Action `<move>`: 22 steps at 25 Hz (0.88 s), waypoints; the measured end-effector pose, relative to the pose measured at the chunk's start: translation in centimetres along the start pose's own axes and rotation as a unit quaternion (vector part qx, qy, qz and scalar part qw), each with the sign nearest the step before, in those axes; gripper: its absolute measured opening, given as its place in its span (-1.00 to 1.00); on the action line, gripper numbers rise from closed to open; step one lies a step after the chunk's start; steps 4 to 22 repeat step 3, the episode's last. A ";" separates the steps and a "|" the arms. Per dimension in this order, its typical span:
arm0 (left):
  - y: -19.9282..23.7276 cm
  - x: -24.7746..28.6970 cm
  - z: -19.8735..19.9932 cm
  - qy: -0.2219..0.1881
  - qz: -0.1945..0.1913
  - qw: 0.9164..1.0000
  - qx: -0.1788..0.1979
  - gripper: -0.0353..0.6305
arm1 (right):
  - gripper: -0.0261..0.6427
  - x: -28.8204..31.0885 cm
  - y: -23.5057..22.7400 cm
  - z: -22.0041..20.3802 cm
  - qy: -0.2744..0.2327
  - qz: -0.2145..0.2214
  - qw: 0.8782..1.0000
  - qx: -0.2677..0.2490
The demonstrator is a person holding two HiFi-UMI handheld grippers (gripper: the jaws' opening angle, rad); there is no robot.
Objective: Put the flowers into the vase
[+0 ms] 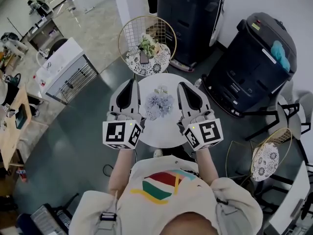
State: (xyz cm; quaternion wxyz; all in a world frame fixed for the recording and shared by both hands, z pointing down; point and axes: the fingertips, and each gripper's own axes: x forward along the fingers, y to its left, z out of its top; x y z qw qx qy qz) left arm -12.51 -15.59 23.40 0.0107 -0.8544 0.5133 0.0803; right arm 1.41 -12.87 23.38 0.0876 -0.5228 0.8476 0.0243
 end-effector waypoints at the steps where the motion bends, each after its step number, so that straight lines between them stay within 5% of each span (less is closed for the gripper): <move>1: 0.0 -0.1 -0.1 -0.001 0.001 1.000 0.000 -0.88 | -0.89 -0.1 0.0 0.0 -0.001 0.000 1.000 -0.001; 22: 0.1 -0.2 -0.2 -0.002 0.002 1.000 0.001 -0.87 | -0.90 -0.3 0.0 -0.1 -0.003 0.000 1.000 -0.002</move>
